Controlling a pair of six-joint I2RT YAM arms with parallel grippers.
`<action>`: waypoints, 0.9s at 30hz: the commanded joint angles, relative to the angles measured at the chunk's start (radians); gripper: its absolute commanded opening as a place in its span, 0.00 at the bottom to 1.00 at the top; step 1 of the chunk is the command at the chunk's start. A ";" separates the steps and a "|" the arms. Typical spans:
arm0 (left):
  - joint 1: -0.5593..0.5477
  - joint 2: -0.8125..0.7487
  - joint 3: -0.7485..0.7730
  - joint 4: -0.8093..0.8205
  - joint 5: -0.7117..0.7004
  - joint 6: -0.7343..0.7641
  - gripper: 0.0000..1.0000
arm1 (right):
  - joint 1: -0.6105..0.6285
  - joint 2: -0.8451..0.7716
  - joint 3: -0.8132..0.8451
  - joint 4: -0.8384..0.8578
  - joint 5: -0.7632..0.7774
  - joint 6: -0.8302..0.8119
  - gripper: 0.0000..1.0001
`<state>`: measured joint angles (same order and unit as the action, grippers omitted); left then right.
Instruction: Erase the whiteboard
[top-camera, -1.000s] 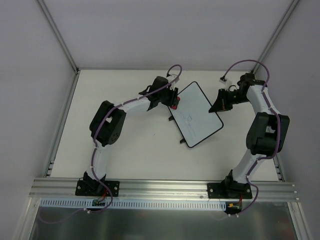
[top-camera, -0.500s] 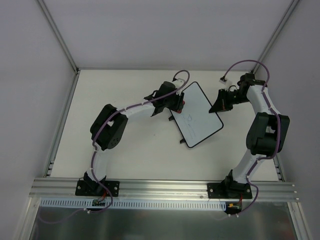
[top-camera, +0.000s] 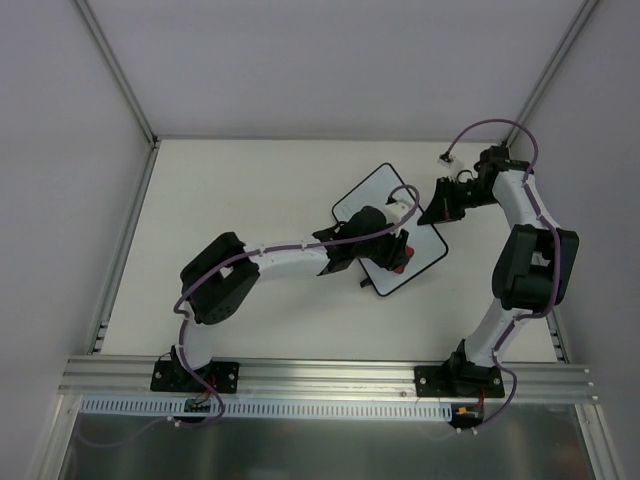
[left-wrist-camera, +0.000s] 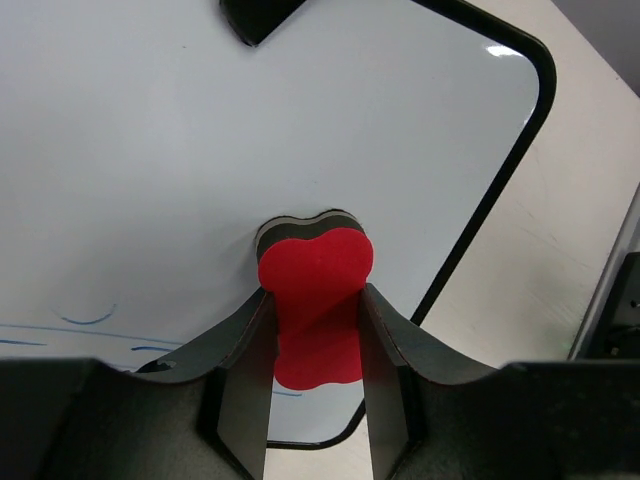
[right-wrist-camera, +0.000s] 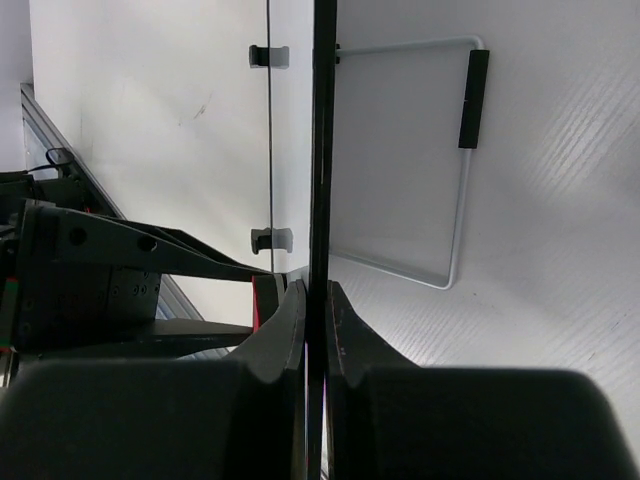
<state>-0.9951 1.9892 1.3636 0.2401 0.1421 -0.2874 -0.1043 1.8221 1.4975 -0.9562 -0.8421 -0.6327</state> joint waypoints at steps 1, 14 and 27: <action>0.013 0.046 -0.064 -0.035 0.008 -0.096 0.00 | 0.054 -0.004 -0.028 -0.023 0.051 -0.087 0.00; 0.243 0.075 -0.051 -0.028 -0.096 -0.297 0.00 | 0.054 -0.020 -0.037 -0.018 0.052 -0.090 0.00; 0.407 0.164 0.049 -0.059 -0.039 -0.444 0.00 | 0.054 -0.033 -0.051 -0.013 0.051 -0.094 0.00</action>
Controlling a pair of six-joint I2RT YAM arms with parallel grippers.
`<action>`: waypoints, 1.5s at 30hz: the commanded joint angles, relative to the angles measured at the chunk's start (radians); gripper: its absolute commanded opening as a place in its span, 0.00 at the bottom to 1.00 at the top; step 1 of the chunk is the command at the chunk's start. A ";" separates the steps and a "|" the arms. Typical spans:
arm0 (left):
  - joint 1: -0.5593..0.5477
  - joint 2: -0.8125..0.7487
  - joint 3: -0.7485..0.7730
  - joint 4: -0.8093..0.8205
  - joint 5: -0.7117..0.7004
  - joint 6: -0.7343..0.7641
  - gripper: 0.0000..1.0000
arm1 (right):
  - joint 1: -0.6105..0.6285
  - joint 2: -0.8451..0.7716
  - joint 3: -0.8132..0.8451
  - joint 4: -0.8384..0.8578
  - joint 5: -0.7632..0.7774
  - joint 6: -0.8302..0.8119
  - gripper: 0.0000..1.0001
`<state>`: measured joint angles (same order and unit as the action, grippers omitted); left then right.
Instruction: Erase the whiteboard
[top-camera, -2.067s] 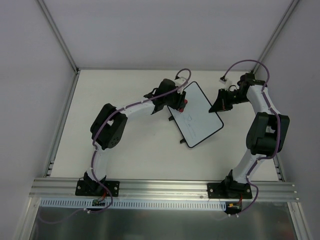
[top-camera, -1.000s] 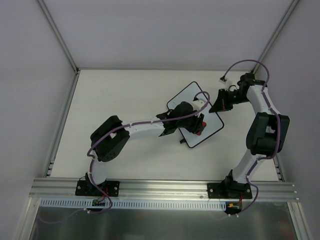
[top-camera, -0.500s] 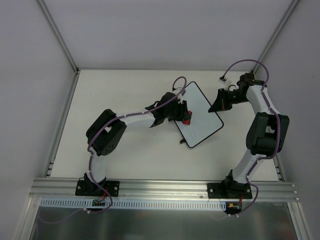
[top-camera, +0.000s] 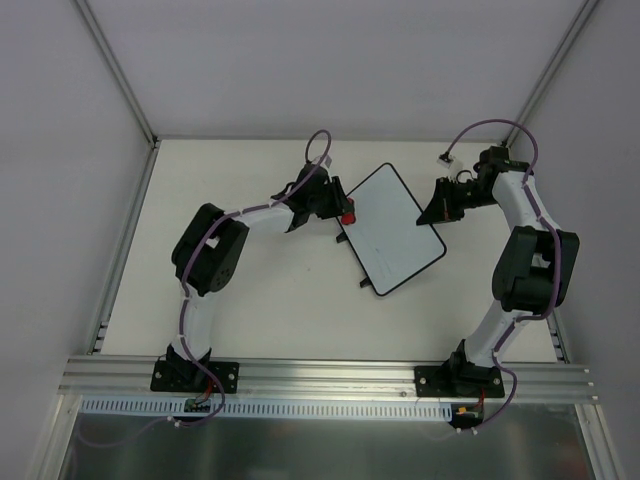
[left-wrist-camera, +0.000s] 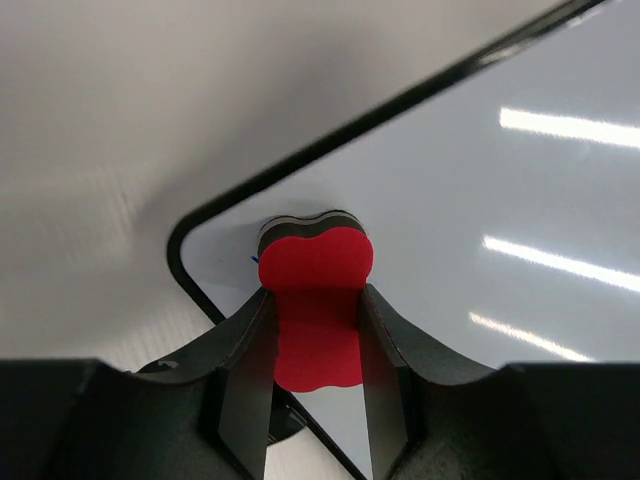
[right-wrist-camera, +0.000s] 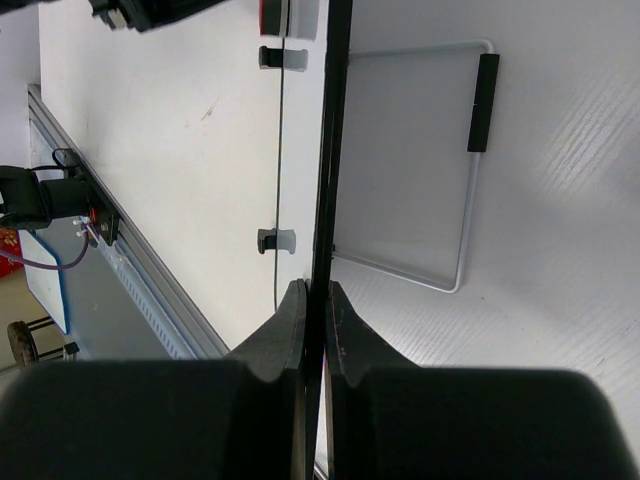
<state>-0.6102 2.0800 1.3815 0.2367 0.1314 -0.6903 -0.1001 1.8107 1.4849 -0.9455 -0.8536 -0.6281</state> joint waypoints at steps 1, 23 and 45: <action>0.026 0.078 0.037 -0.056 -0.024 -0.049 0.00 | 0.050 -0.022 -0.040 -0.022 0.062 -0.099 0.00; -0.158 0.034 -0.075 0.000 0.082 -0.207 0.00 | 0.050 -0.016 -0.046 -0.001 0.048 -0.090 0.00; -0.231 -0.054 -0.306 -0.007 -0.036 -0.290 0.00 | 0.050 -0.043 -0.071 0.017 0.085 -0.073 0.00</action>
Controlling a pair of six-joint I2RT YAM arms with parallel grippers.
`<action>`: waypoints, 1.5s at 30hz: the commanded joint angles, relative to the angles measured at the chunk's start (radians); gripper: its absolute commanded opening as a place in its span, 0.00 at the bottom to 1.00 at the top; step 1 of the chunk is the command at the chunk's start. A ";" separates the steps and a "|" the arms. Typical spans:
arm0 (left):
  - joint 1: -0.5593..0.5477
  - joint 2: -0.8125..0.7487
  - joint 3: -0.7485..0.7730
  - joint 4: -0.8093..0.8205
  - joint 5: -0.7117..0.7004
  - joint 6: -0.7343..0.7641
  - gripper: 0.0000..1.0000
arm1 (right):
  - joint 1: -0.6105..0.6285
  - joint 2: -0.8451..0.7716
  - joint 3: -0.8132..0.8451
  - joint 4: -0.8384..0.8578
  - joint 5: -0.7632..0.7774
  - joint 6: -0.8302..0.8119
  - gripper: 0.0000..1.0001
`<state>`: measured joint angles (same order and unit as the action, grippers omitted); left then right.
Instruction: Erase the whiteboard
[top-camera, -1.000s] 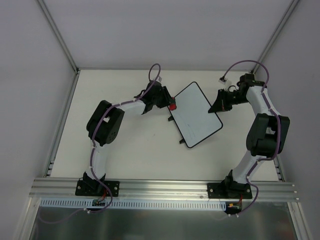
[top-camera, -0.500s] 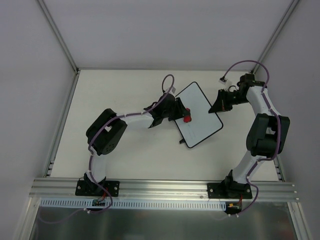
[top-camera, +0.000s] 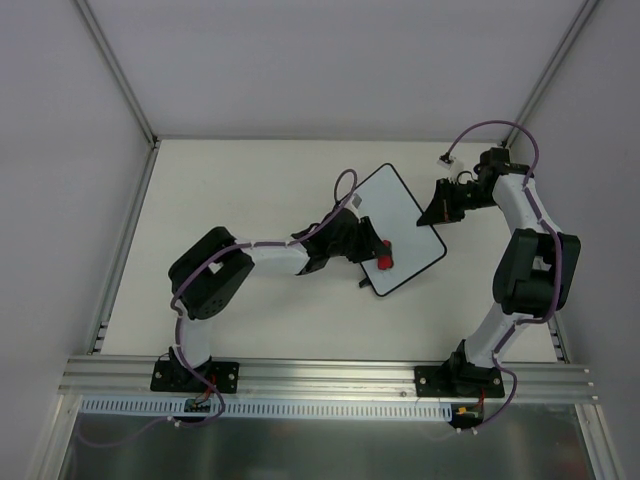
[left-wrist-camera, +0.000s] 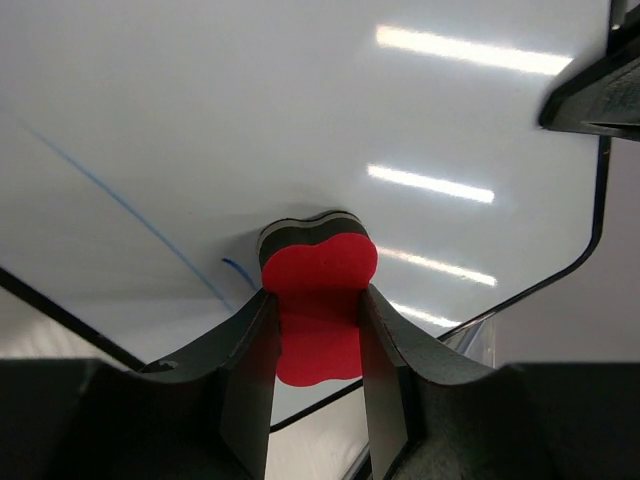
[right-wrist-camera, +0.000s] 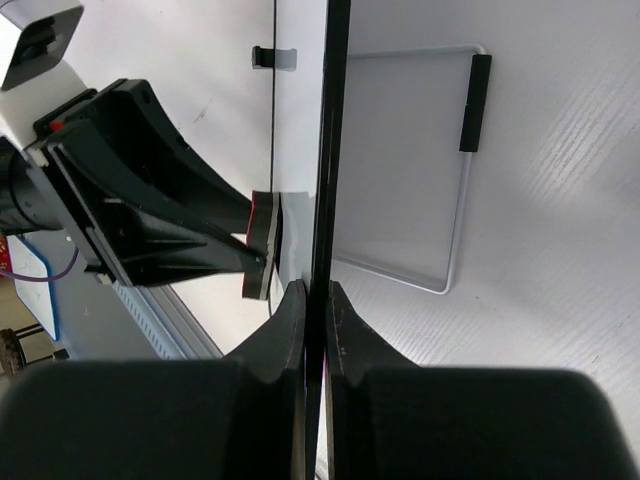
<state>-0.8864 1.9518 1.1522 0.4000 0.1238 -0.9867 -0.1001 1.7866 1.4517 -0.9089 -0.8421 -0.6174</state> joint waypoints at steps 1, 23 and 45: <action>0.062 0.076 -0.078 -0.174 -0.026 0.008 0.00 | 0.050 -0.021 -0.039 -0.018 0.074 -0.084 0.00; 0.109 0.096 0.084 -0.262 -0.039 0.189 0.00 | 0.059 -0.012 -0.047 0.033 0.025 -0.061 0.00; -0.213 0.098 0.061 -0.250 -0.029 0.096 0.00 | 0.057 -0.009 -0.036 0.062 0.006 -0.030 0.00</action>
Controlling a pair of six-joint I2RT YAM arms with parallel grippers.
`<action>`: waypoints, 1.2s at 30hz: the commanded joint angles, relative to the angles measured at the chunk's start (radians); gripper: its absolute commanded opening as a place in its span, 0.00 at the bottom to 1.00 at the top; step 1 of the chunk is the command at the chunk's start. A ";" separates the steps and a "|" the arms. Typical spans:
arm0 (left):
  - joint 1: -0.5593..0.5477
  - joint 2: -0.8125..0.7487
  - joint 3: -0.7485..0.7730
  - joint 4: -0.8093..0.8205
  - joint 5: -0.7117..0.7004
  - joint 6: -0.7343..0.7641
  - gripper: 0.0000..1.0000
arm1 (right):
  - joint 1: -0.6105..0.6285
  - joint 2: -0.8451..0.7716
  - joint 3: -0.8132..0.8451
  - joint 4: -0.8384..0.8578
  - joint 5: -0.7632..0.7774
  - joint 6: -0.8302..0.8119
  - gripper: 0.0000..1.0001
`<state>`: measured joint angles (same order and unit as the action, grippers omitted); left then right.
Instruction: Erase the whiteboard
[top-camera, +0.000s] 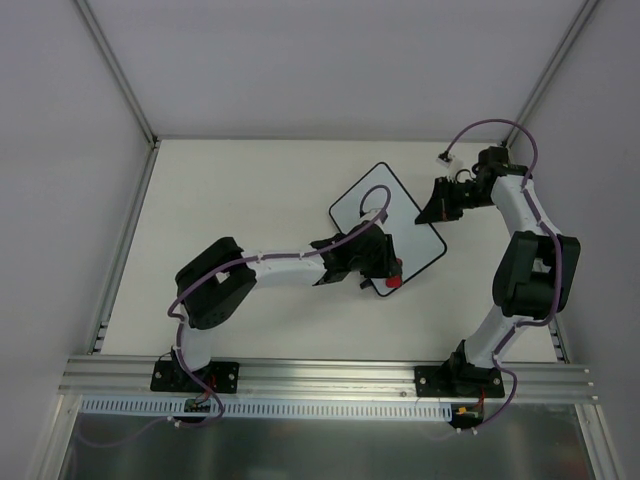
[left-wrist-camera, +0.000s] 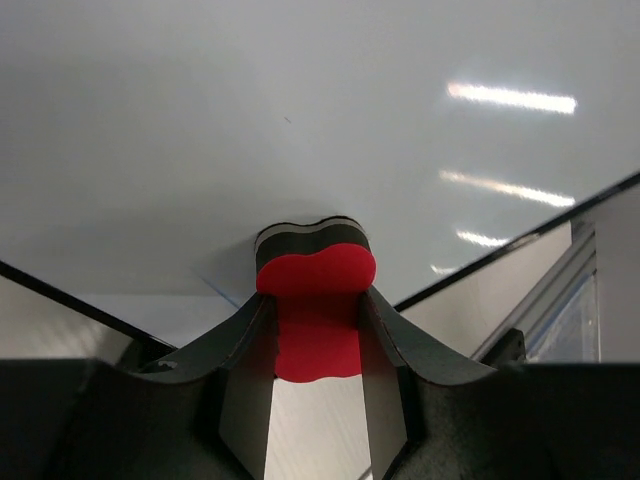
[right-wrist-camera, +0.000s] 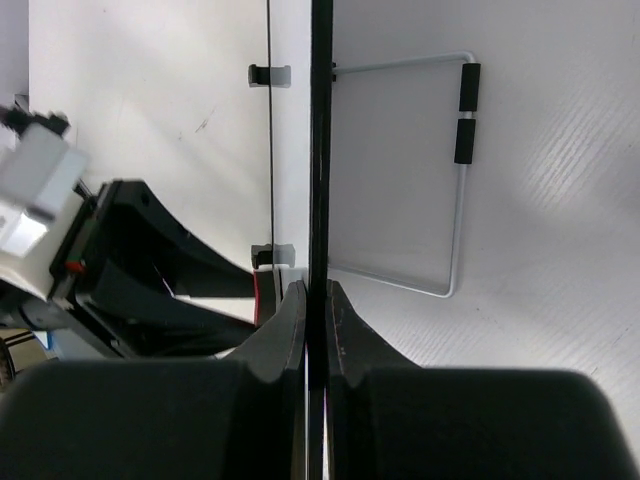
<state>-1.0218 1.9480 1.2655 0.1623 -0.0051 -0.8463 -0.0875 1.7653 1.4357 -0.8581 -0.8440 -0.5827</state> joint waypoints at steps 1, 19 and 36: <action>-0.083 0.101 -0.058 -0.010 0.094 -0.053 0.00 | 0.045 0.013 -0.020 0.011 0.010 -0.063 0.00; 0.104 -0.015 -0.127 -0.010 -0.070 -0.060 0.00 | 0.045 -0.001 -0.058 0.036 0.013 -0.055 0.00; 0.161 0.063 -0.057 -0.014 -0.038 -0.074 0.00 | 0.045 0.005 -0.066 0.039 0.017 -0.051 0.00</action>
<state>-0.8631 1.9297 1.2037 0.1368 0.0422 -0.9165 -0.0746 1.7679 1.4078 -0.7826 -0.8951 -0.5648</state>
